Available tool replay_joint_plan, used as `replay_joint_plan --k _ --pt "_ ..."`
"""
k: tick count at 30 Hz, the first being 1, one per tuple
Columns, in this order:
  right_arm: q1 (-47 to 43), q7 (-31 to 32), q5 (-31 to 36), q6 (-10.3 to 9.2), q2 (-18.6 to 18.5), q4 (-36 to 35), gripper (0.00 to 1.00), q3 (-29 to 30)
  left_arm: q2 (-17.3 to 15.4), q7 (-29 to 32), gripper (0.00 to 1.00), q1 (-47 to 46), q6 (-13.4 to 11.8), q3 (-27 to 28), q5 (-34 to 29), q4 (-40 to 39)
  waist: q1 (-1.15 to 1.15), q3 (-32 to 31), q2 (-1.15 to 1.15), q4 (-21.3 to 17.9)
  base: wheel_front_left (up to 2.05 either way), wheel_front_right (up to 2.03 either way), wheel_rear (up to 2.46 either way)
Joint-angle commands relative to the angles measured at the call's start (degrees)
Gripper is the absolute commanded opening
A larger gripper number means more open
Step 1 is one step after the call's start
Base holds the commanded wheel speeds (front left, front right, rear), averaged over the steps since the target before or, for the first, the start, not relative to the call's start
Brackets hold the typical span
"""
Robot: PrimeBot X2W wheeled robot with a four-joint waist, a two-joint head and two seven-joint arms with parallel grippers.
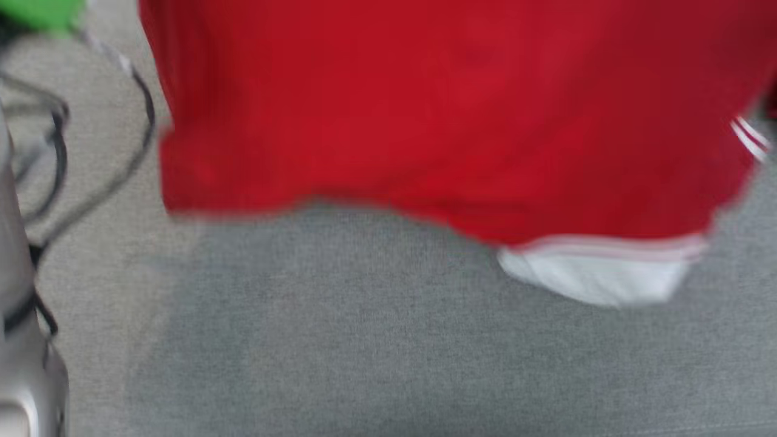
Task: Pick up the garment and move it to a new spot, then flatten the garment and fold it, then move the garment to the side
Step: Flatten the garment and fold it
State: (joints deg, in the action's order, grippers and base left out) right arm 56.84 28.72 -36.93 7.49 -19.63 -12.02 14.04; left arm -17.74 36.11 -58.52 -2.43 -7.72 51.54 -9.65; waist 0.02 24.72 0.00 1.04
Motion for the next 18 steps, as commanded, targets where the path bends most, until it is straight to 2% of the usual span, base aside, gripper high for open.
replay_joint_plan --k 1,4,6,9,13,18 --pt "5.47 -0.89 3.29 -0.02 2.02 3.33 0.00 -1.44 0.80 -2.45 0.00 -5.41 -0.64 0.28 -2.33 4.57 -0.02 9.85 0.00 -0.51 0.00 0.00 0.00" --pt "17.03 -6.28 10.36 -0.02 8.23 12.33 0.00 -2.62 2.14 -11.04 0.00 -15.06 0.04 0.35 -8.05 16.13 -0.02 12.51 0.00 -1.55 0.00 0.00 0.00" --pt "22.79 -11.03 13.20 -0.02 11.59 17.37 0.00 -2.89 1.79 -18.34 0.00 -20.27 0.59 0.27 -12.57 22.09 -0.02 13.35 0.00 -2.33 0.00 0.00 0.00" --pt "26.67 -16.81 15.63 -0.02 13.73 23.14 0.00 -5.01 2.40 -27.52 0.00 -24.38 2.66 -0.40 -16.13 29.77 -0.02 13.45 0.00 -2.91 0.00 0.00 0.00" --pt "22.46 -21.10 13.95 -0.02 14.21 28.01 0.00 -9.54 2.82 -34.06 0.00 -22.61 6.36 -2.13 -17.60 39.68 -0.02 11.50 0.00 -3.09 0.00 0.00 0.00" --pt "7.11 -24.54 9.31 -0.02 12.04 28.86 0.00 -13.78 2.07 -37.46 0.00 -12.82 9.11 -6.69 -17.95 46.92 -0.02 7.38 0.00 -2.83 0.00 0.00 0.00"
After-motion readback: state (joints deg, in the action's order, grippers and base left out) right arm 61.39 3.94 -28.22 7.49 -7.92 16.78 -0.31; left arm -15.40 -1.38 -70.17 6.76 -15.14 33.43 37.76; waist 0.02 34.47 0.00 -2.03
